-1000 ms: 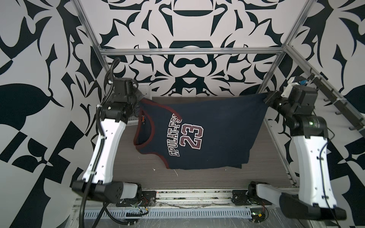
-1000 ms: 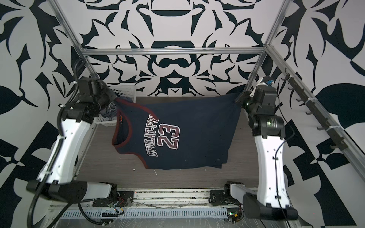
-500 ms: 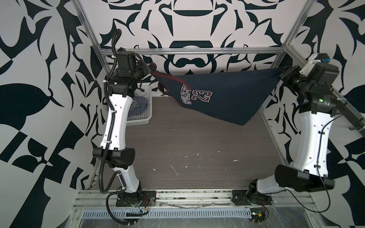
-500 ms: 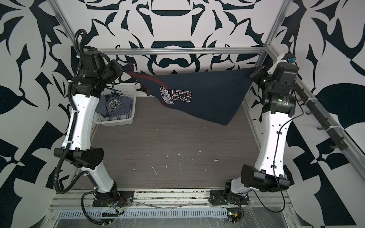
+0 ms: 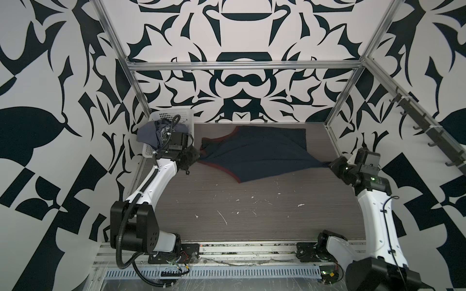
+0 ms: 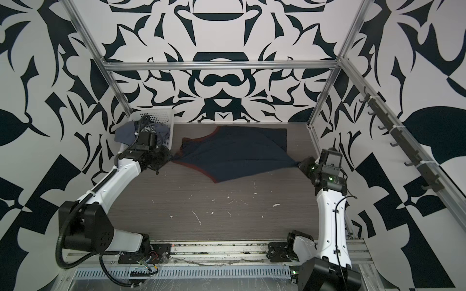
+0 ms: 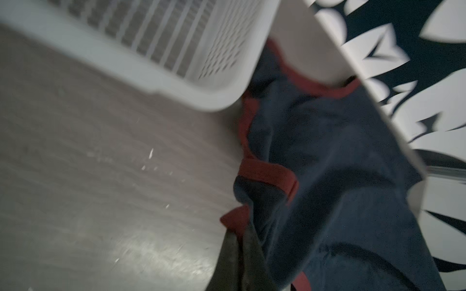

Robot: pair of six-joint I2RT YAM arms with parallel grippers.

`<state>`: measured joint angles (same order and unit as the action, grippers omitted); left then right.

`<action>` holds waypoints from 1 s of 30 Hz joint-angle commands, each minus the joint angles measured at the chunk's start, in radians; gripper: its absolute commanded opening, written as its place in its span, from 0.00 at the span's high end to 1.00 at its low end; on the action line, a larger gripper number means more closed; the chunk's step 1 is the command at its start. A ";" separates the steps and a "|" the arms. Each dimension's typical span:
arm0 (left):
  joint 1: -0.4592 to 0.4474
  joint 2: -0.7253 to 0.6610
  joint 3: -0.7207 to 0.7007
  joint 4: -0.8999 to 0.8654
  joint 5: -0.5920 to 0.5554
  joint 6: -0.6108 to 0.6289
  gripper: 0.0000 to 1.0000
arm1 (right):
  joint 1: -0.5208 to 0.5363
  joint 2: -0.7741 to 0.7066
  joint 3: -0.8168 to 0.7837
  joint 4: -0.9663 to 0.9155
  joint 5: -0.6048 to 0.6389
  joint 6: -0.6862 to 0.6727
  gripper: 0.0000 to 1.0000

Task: Fold and stack tank tops
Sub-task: Smooth out the tank top at the center of the table.

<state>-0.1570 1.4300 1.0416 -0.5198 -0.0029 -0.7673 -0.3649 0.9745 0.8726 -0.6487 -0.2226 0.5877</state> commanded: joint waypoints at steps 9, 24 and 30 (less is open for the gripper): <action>0.010 -0.052 -0.175 -0.010 -0.010 -0.004 1.00 | -0.087 -0.096 -0.165 -0.045 0.045 -0.028 1.00; 0.007 -0.039 -0.181 -0.057 -0.016 0.016 0.77 | -0.088 -0.221 -0.208 -0.119 0.135 0.032 1.00; -0.050 -0.044 -0.125 -0.114 -0.208 0.027 0.35 | -0.088 -0.119 -0.187 -0.099 0.144 0.004 0.60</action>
<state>-0.1703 1.4315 0.8848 -0.5808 -0.0757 -0.7368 -0.4500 0.8227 0.6647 -0.7692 -0.1120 0.6067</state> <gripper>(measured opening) 0.614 0.356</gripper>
